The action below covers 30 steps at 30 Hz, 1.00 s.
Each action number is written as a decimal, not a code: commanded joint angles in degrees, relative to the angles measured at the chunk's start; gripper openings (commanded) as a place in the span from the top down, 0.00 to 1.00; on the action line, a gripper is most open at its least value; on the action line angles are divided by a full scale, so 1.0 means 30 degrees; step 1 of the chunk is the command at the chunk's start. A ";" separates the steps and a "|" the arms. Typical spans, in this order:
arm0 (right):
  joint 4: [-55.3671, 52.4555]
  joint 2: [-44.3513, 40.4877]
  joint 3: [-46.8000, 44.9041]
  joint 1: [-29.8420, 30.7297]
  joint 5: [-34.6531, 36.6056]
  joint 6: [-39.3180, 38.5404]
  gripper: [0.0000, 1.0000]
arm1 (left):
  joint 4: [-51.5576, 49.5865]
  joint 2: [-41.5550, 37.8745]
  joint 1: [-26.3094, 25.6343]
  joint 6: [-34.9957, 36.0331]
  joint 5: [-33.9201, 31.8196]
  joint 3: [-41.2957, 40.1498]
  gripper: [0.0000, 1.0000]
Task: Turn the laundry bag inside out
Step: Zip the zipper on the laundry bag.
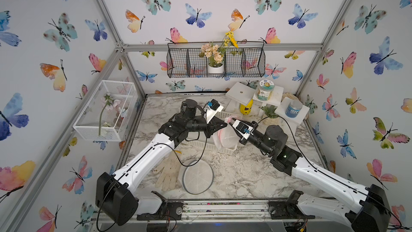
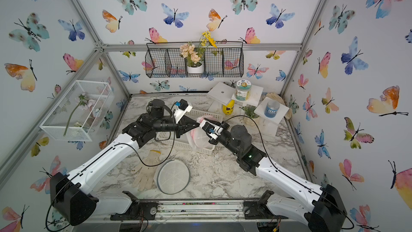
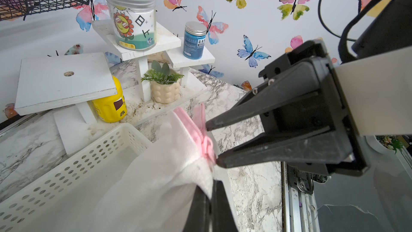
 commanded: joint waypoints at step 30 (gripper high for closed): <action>0.0690 -0.0466 -0.0215 0.0021 -0.3664 1.9292 0.66 | 0.2656 -0.2253 0.0004 0.1524 0.1771 -0.1808 1.00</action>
